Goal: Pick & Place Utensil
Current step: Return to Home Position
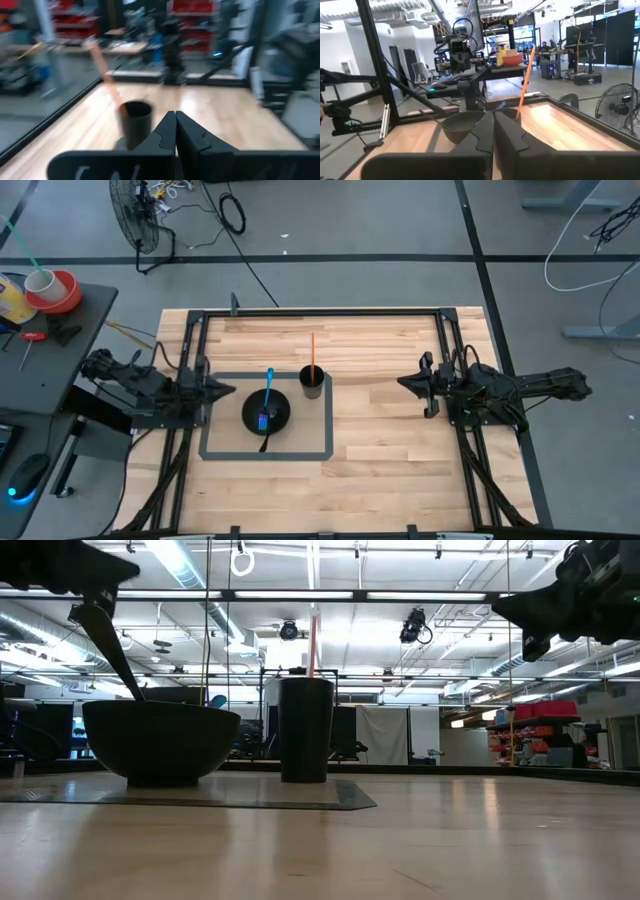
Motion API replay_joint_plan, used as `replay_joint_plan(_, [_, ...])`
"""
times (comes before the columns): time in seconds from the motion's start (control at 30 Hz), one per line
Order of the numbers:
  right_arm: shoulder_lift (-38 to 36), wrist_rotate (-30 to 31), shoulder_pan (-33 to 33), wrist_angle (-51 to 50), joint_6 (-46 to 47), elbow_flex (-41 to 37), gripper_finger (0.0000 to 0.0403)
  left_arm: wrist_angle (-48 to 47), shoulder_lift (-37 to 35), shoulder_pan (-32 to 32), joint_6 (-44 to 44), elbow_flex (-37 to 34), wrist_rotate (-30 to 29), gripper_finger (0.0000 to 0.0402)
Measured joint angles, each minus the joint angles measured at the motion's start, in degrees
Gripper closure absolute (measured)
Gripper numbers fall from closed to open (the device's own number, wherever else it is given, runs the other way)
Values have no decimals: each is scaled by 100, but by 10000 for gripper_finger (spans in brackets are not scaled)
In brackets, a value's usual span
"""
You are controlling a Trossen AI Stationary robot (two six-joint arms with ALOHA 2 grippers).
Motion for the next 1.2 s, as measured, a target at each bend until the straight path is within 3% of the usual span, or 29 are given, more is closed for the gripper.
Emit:
replay_joint_plan(0.33, [0, -15, 0, -9, 34, 0, 385, 2355, -9, 29, 837, -1124, 2042, 397])
replay_joint_plan(0.43, [0, -15, 0, -7, 38, 0, 385, 2488, -11, 261, 850, -1050, 2394, 398])
replay_joint_plan(0.6, [0, -15, 0, -7, 38, 0, 385, 2465, -11, 919, 852, -952, 3599, 399])
replay_joint_plan(0.7, [0, -15, 0, -7, 38, 0, 385, 2249, -8, 1196, 426, -952, 3553, 396])
replay_joint_plan(0.87, [0, -17, 0, -7, 38, 0, 385, 2168, 0, 1371, 93, -952, 2916, 371])
replay_joint_plan(1.2, [0, -17, 0, -9, 36, 4, 385, 2158, 2, 1381, 98, -954, 2857, 357])
